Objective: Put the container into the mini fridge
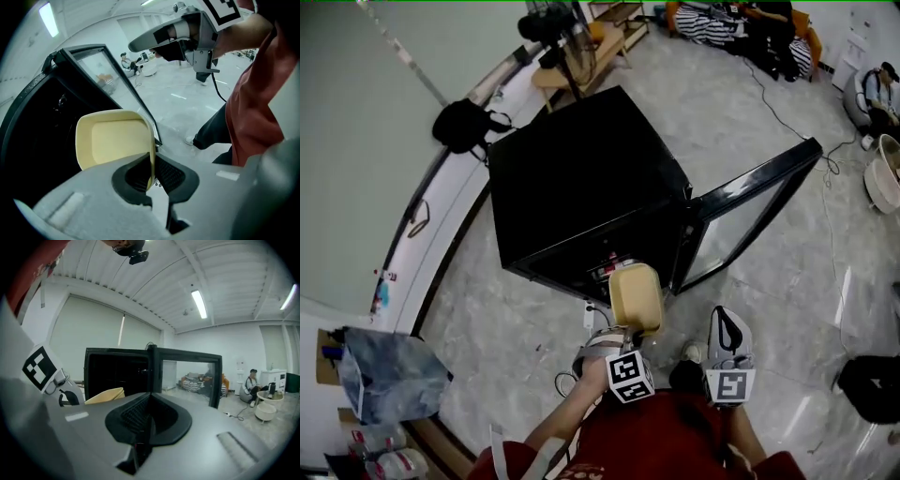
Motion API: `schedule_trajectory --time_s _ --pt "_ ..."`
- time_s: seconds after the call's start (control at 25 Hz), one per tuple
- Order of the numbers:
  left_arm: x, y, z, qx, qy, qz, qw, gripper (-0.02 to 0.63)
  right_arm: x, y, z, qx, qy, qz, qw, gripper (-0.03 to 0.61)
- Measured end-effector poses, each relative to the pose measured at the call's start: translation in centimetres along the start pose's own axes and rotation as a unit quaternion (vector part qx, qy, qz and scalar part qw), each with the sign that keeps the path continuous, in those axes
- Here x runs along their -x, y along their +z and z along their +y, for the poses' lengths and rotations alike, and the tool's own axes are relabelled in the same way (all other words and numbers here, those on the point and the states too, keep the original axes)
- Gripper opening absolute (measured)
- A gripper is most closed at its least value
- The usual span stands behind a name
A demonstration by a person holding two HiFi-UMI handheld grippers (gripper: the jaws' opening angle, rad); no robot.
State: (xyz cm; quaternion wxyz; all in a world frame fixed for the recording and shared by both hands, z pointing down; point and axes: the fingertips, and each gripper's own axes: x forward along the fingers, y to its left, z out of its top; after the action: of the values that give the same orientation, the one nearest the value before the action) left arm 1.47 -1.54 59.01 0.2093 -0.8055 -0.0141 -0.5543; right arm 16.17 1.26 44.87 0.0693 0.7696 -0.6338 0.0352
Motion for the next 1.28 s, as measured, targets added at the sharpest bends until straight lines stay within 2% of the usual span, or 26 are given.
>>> schedule_trajectory --time_s 0.28,0.6,0.88,1.12,1.28 --pt "-1.1 3.0 0.3 0.076 0.029 0.040 0.9959 0.021 -2.9 -0.2 -0.9 0.013 0.126 -0.024 0.992 0.000" --pt "-1.1 2.0 -1.1 0.151 0.051 0.102 0.9819 0.021 -4.3 -1.9 0.4 0.006 0.225 -0.013 0.974 0.000" --pt "-2.7 -0.7 -1.4 0.200 0.058 0.119 0.9708 0.021 -5.9 -3.0 3.0 0.021 0.276 -0.011 0.961 0.000" --pt "-5.6 -3.3 -0.9 0.217 0.055 0.118 0.9674 0.021 -7.0 -3.3 5.5 0.037 0.292 -0.009 0.956 0.000" --pt "-7.8 -5.6 -0.2 0.234 0.055 0.124 0.9626 0.021 -7.7 -4.7 7.8 0.053 0.315 0.003 0.948 0.000"
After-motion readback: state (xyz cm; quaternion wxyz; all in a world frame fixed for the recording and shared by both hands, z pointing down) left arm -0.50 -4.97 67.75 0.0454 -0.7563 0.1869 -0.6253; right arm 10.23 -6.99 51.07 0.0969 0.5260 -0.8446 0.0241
